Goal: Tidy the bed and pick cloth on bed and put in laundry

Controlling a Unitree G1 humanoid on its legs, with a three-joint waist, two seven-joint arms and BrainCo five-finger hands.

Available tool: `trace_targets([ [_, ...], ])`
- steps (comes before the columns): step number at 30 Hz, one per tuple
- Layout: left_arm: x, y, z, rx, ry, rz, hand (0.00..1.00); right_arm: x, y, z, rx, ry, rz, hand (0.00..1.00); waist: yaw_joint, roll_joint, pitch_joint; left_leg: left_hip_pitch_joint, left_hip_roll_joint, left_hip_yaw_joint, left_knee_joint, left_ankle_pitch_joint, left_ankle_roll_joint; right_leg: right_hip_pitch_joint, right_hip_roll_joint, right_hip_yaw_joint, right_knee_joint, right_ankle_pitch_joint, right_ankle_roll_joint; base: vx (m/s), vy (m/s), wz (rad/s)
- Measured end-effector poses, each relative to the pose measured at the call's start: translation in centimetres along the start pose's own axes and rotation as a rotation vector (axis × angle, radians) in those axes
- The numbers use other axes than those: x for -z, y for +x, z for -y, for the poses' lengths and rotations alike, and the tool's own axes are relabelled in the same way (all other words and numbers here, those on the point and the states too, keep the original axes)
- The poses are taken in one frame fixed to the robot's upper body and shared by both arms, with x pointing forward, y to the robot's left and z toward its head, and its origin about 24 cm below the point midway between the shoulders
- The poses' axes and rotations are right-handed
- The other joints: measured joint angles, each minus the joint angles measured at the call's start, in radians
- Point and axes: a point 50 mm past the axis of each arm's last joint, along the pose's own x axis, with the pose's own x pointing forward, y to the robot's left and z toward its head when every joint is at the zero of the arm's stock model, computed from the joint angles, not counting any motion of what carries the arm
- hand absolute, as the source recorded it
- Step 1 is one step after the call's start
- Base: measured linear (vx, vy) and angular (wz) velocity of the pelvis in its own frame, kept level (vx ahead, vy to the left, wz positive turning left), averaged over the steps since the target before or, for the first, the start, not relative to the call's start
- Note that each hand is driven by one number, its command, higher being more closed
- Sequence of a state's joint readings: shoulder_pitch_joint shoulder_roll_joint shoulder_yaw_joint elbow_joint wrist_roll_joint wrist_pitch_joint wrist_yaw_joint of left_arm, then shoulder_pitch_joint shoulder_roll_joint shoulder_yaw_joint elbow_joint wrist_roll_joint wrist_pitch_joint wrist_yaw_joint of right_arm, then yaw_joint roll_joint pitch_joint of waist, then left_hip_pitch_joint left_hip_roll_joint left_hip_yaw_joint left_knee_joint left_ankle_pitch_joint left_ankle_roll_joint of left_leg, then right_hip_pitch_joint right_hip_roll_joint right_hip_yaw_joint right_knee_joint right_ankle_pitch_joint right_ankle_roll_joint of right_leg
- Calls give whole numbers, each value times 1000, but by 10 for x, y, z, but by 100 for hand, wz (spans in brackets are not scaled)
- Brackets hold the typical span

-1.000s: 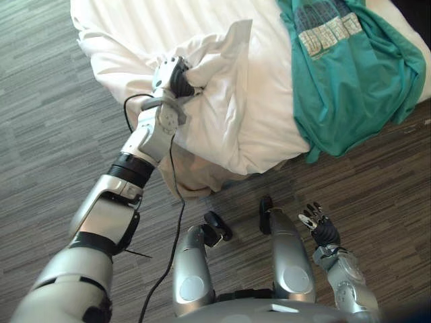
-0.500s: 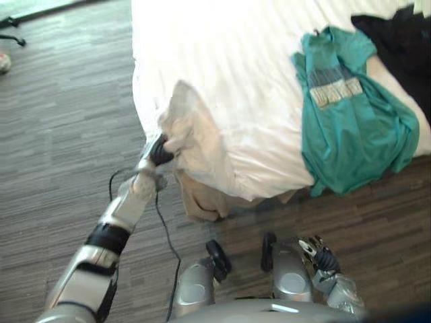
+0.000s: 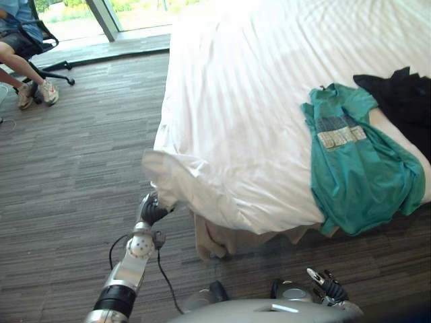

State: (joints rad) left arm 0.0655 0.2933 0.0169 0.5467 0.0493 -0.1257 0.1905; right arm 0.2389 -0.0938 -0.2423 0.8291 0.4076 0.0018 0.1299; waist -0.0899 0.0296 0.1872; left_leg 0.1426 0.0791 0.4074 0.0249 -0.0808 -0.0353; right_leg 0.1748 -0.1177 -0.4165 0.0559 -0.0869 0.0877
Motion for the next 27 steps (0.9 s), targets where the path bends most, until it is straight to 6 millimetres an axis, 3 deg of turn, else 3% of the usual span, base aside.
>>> trace_targets([
  [3, 22, -8, 9, 0, -184, -102, 0, 1, 0, 3, -5, 22, -1, 0, 2, -5, -10, 21, -4, -9, -27, 2, -3, 20, 2, -11, -16, 2, 1, 17, -5, 9],
  [6, 72, -36, 11, -68, -294, -306, 0, 10, -1, 5, -2, 14, -37, 0, 10, -7, -11, 51, -8, -9, -47, 5, -7, 46, 2, -13, -26, 3, 3, 10, -1, 0],
  [10, 105, -64, 3, -118, -352, -436, 0, 23, -4, 8, 33, 45, -73, 0, 41, -15, -32, 57, -9, -32, -59, 14, -5, 63, 1, -37, -33, 5, 5, 7, -31, 16],
  [14, 122, -82, 1, -124, -397, -500, 0, 17, -1, 3, 36, 114, -23, 0, 60, -17, -39, 74, -15, -34, -91, 31, -4, 64, -1, -41, -33, 9, 6, -58, 0, 8],
  [18, 131, -94, 17, -66, -435, -553, 0, 15, 1, -1, 41, 155, -8, 0, 79, -21, -40, 82, -26, -30, -123, 52, 0, 58, -4, -35, -42, 14, 15, -82, -7, -6],
  [27, 135, -106, 49, 60, -408, -625, 0, 2, 2, 5, 211, 274, 112, 0, 79, -13, -47, 80, -30, -4, -129, 63, 3, 42, -5, -9, -56, 13, 19, -77, -5, -12],
])
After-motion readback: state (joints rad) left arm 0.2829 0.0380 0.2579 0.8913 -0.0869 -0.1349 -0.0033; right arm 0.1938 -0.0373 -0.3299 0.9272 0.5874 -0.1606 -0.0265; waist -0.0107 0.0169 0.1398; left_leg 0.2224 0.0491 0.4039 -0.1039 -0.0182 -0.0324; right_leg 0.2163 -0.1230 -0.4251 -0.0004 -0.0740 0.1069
